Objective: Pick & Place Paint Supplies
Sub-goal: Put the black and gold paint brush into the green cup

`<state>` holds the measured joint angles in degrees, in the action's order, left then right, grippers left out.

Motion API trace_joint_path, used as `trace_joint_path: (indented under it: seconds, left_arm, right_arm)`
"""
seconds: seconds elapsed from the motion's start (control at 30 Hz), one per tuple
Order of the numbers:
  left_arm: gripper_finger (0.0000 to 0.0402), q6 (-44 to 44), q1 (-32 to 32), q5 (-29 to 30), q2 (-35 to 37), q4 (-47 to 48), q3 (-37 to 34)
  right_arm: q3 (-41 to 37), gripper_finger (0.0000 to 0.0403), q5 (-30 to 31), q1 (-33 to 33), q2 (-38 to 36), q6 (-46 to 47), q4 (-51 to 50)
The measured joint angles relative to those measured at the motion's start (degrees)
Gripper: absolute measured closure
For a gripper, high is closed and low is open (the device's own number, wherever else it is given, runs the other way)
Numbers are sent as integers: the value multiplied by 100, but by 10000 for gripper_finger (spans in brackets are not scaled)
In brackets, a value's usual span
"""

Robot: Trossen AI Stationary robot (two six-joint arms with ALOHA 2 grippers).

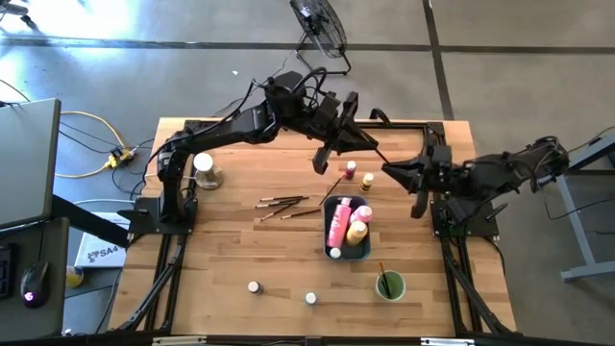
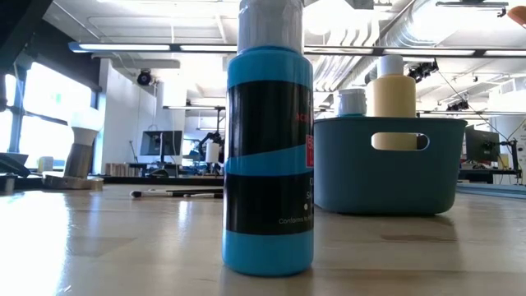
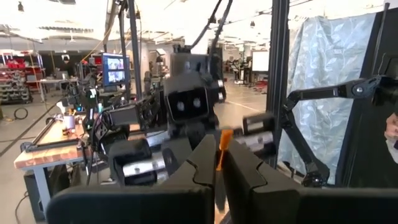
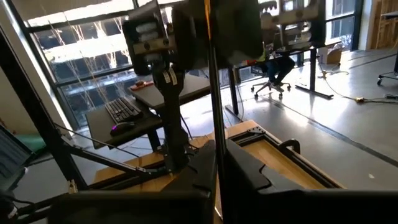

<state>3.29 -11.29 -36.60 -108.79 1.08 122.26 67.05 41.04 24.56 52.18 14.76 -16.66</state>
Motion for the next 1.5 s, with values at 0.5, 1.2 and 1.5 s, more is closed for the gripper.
trace_joint_path:
  seconds: [0.5, 1.2, 1.5]
  left_arm:
    - [394, 0, 4, 68, -22, 435, -20]
    - [394, 0, 4, 54, -13, 1691, -13]
    - [394, -20, 4, 57, -11, 1922, -4]
  right_arm:
    - [10, 231, -340, -9, -124, 41, -214]
    - [1144, 249, -1938, -876, 370, 1062, -2317]
    - [1510, 250, -3105, -1651, 945, 960, -2864]
